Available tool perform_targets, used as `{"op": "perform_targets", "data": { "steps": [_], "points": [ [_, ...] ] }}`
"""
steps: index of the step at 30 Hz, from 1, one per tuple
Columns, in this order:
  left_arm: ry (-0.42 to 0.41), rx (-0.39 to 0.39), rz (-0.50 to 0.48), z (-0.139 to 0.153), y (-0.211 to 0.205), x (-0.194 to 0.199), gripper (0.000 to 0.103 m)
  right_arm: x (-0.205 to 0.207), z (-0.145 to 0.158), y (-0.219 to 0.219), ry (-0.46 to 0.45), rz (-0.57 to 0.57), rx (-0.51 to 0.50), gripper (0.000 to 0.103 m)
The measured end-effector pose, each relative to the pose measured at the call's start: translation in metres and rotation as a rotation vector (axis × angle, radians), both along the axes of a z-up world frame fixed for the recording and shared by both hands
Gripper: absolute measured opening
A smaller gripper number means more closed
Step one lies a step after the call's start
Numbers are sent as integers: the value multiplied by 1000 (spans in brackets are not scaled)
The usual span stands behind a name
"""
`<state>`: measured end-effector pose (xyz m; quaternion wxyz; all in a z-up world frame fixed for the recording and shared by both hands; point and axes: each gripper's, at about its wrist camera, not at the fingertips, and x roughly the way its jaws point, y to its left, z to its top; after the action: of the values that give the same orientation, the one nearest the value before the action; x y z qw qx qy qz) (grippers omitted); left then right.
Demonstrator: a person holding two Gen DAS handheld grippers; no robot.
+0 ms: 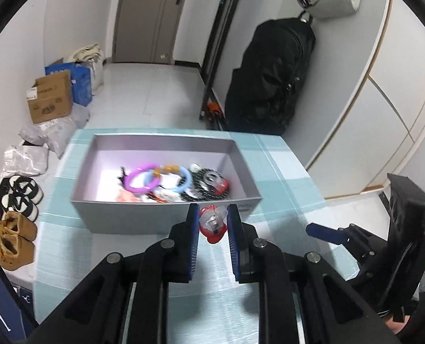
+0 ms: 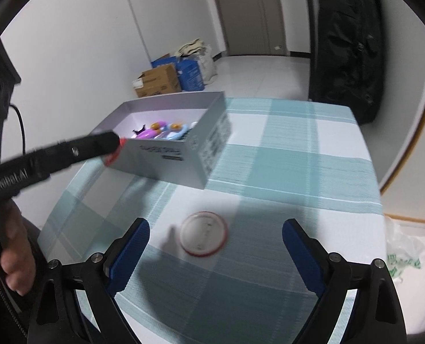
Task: Organize jewelry
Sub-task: 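Lift the red figurine with the left tool while the right tool grasps the round white badge, then carry the figurine and badge over the box and lower both tools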
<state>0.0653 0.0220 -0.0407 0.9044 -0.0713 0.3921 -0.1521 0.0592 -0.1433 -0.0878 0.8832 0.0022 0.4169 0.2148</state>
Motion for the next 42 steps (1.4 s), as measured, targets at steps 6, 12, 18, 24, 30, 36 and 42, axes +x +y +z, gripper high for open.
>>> {"op": "perform_targets", "data": {
  "steps": [6,12,18,24,30,36,42],
  "points": [
    [-25,-42,54,9,26,-1,14,4,-12,26,6,25,-98,74],
    [-18,-97,94,9,42,5,14,4,-18,36,-8,32,-167,56],
    [-29,-136,98,12,46,6,14,-1,-17,36,-36,34,-212,41],
    [-37,-131,88,14,43,5,14,-3,-16,35,-49,32,-216,41],
    [-51,-128,88,16,42,6,14,4,-4,23,-38,-8,-111,41],
    [-58,-122,90,19,40,11,14,9,15,9,-60,-31,30,41],
    [-52,-113,100,20,40,19,14,20,38,2,-92,-31,159,41]
  ]
}}
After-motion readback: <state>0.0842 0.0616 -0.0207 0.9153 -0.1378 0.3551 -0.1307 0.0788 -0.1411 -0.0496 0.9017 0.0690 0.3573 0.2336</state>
